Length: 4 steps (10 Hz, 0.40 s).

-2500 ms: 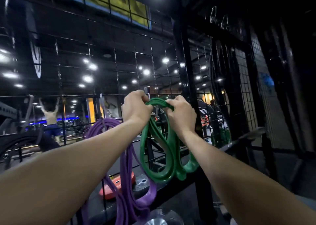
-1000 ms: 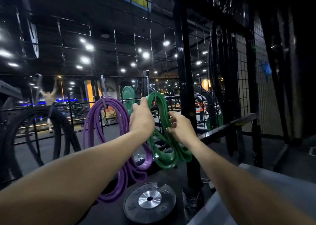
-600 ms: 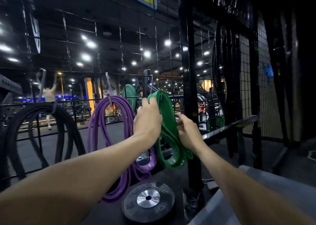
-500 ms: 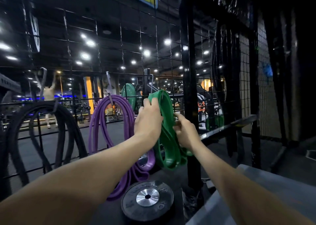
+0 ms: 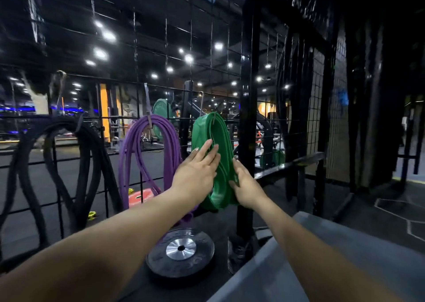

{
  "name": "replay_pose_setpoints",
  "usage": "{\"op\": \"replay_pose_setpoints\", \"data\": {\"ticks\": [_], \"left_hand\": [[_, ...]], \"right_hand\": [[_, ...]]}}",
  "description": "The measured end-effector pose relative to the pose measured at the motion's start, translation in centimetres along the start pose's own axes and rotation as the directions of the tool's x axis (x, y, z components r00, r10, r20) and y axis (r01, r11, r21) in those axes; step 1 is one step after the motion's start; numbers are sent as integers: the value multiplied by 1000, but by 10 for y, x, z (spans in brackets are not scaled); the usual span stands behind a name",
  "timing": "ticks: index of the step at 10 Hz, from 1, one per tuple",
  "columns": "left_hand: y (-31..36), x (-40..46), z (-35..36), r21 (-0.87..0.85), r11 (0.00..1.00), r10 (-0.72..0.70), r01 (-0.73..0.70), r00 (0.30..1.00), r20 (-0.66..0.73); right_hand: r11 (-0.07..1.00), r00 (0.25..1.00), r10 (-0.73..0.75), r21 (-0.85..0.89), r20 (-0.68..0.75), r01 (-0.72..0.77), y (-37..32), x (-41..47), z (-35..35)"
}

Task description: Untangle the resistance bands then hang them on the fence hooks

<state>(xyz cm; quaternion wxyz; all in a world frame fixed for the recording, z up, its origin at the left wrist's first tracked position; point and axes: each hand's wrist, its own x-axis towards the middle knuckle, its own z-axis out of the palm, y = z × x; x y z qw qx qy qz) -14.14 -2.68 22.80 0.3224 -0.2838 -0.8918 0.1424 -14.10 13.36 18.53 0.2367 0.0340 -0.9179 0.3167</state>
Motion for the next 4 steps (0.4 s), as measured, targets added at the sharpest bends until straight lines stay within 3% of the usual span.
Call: {"op": "replay_pose_setpoints", "data": {"ticks": [2, 4], "left_hand": [[1, -17, -17, -63, 998, 20, -17, 999, 47], [32, -56, -13, -339, 936, 69, -95, 994, -86]], "right_hand": [[981, 983, 180, -84, 36, -176, -10, -27, -22], [952, 959, 264, -129, -100, -276, 7, -102, -21]]}}
